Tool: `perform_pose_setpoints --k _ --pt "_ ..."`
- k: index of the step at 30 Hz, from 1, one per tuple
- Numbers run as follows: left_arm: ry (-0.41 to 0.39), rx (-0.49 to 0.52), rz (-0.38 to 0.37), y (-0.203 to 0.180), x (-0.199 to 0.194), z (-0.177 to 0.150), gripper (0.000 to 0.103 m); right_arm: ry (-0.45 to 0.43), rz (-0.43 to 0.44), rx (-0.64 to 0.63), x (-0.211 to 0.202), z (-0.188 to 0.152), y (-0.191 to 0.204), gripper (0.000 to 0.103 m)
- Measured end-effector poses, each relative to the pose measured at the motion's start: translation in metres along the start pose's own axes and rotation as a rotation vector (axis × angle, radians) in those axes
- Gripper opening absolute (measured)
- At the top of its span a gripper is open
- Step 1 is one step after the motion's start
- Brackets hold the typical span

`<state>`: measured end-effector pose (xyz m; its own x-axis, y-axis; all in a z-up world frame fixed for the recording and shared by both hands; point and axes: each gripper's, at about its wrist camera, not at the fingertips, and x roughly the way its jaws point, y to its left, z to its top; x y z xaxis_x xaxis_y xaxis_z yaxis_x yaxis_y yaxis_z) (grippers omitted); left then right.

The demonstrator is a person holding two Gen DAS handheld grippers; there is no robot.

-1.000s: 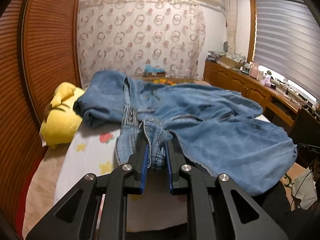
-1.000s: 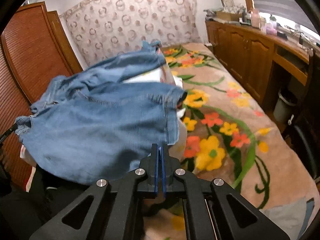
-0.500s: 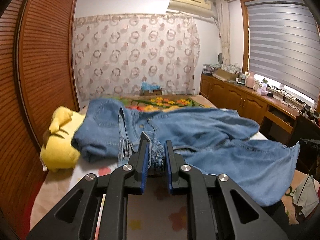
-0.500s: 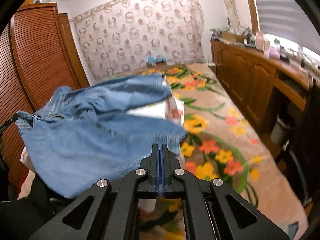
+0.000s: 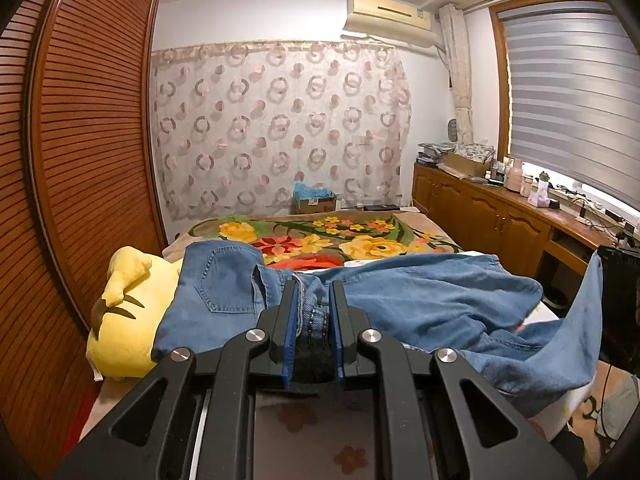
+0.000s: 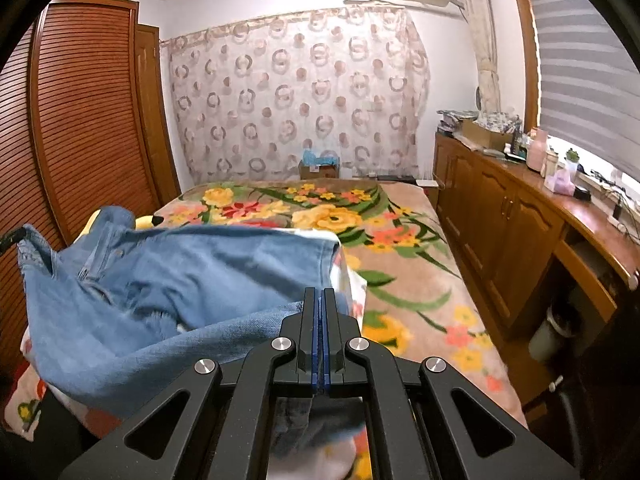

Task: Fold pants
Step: 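Lift the jeans with both tools and fold the legs over onto the waistband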

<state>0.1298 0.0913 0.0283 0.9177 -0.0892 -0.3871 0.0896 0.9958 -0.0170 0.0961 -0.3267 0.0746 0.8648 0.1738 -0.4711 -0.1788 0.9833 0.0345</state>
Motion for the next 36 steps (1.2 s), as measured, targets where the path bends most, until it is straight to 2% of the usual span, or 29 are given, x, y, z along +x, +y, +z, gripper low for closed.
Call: perform_pose_setpoints --k 15,20,28,36 --pt "0.053 -0.026 0.037 0.018 0.059 0.005 0.016 0.05 -0.017 -0.006 0.066 0.013 -0.001 0.001" --pt "0.031 -0.037 0.051 0.024 0.069 0.021 0.016 0.006 -0.052 0.01 0.066 0.041 -0.006 0.001" --pt "-0.007 -0.03 0.075 0.037 0.096 0.056 0.016 -0.057 -0.097 -0.003 0.085 0.067 0.005 0.001" --pt "0.024 -0.016 0.084 0.047 0.153 0.072 0.016 -0.035 -0.13 -0.029 0.146 0.079 0.019 0.001"
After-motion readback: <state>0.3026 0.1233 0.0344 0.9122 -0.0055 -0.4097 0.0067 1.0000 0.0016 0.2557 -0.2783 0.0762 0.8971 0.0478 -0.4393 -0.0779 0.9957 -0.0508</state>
